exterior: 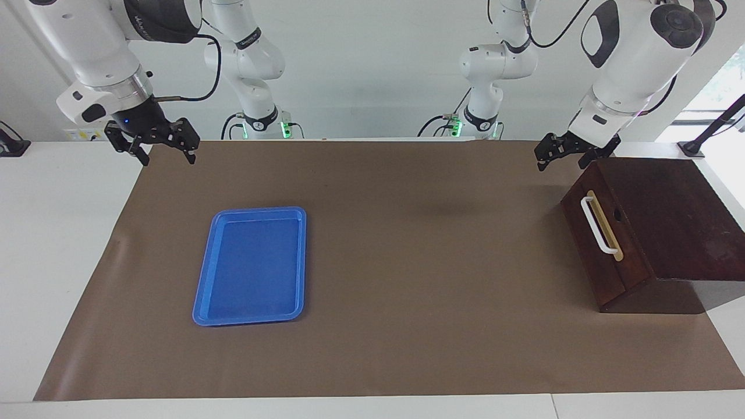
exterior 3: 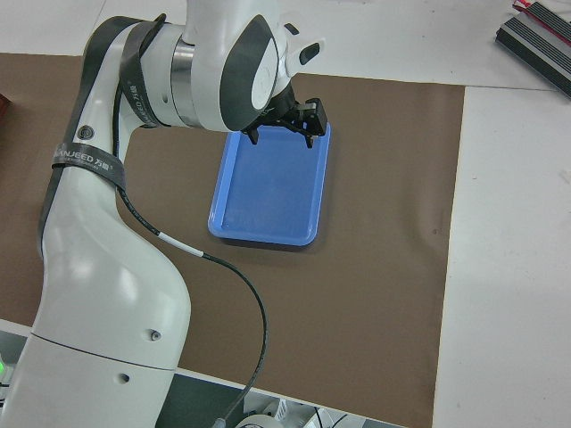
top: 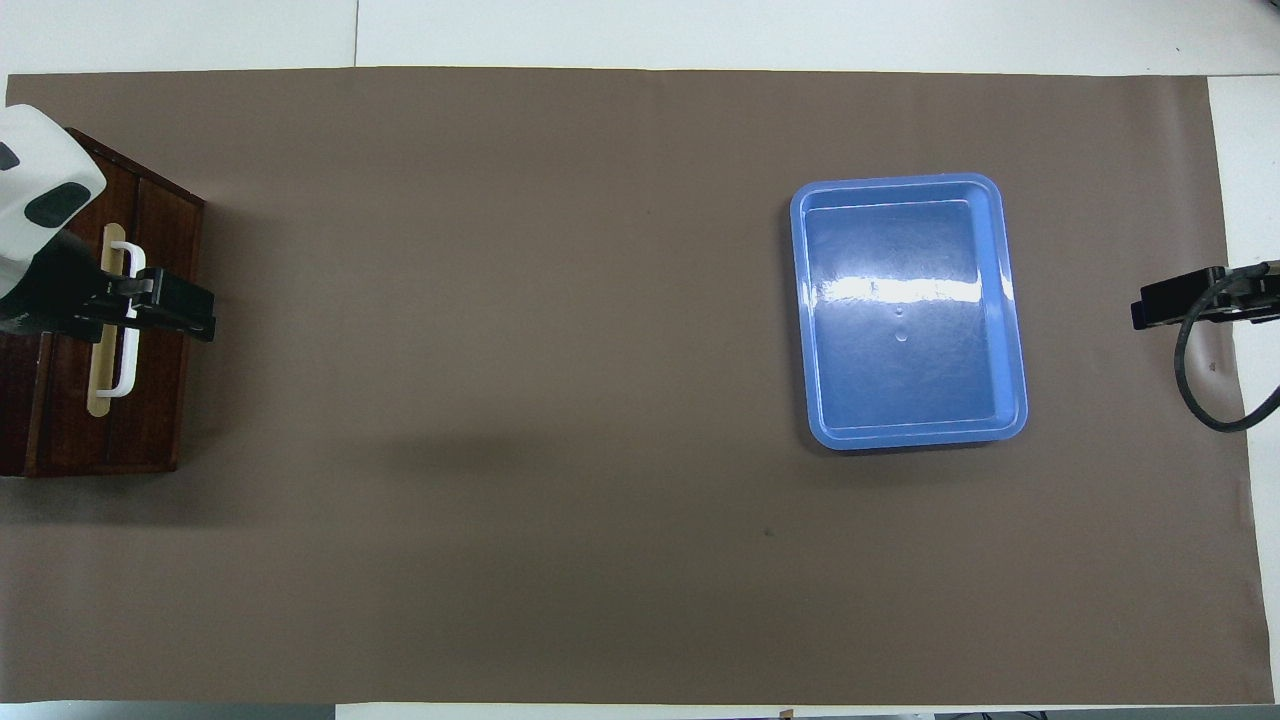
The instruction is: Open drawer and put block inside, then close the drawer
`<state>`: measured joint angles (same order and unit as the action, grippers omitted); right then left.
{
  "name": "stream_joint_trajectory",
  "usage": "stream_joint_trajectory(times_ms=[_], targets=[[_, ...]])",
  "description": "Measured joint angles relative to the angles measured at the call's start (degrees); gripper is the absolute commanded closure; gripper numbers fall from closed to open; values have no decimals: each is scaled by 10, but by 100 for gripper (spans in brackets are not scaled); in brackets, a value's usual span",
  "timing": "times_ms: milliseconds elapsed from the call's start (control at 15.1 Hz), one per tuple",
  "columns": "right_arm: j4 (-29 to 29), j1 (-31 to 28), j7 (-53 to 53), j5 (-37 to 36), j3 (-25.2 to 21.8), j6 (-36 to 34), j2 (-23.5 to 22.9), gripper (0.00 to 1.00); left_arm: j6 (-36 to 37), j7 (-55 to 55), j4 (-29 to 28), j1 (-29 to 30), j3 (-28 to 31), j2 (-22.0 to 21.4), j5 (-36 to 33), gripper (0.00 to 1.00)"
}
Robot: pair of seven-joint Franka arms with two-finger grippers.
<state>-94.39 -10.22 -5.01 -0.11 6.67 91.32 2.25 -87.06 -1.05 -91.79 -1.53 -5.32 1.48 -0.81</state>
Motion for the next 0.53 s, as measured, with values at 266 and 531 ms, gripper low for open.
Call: stream_joint_trajectory(times_ms=[266, 531], targets=[[0, 0, 0, 0, 0, 0, 0, 0, 0, 30, 0, 0, 18, -1, 0, 0], [0, -2, 0, 0, 0, 0, 0, 0, -5, 16, 0, 1, 21, -1, 1, 0]])
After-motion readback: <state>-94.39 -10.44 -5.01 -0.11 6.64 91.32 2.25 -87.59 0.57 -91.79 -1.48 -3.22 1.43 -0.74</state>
